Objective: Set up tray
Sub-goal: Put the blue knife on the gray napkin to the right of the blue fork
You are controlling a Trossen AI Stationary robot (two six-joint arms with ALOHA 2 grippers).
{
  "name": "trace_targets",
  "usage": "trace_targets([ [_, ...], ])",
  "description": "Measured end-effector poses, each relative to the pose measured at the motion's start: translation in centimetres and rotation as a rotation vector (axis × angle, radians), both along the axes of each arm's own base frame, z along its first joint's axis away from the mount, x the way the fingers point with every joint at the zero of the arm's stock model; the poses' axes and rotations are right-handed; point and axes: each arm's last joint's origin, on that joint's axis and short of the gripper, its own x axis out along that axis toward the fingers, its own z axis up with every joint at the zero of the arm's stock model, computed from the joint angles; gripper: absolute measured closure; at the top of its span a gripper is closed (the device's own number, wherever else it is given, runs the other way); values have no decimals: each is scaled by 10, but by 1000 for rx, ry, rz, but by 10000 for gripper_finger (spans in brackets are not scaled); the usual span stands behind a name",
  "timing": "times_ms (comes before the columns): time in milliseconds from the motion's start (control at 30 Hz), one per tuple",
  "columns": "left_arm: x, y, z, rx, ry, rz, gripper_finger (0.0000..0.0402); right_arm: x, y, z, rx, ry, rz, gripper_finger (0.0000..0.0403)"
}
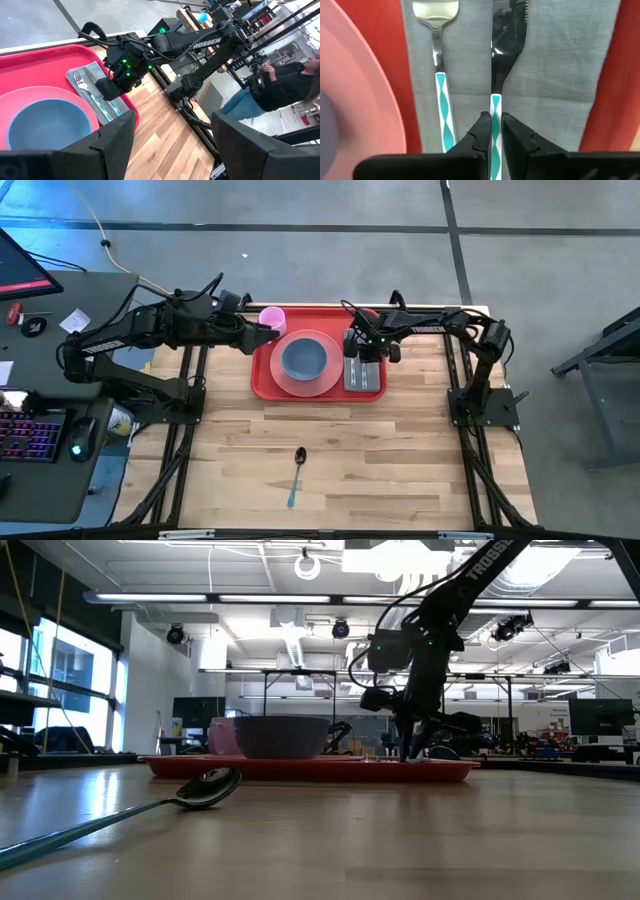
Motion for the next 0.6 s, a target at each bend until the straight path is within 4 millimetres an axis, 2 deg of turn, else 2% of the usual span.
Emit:
trace_targets([
  [167,0,0,0,-4,-1,1,110,0,0,0,-2,-4,0,384],
  [600,0,0,0,-4,-1,1,110,0,0,0,3,-6,-1,365],
])
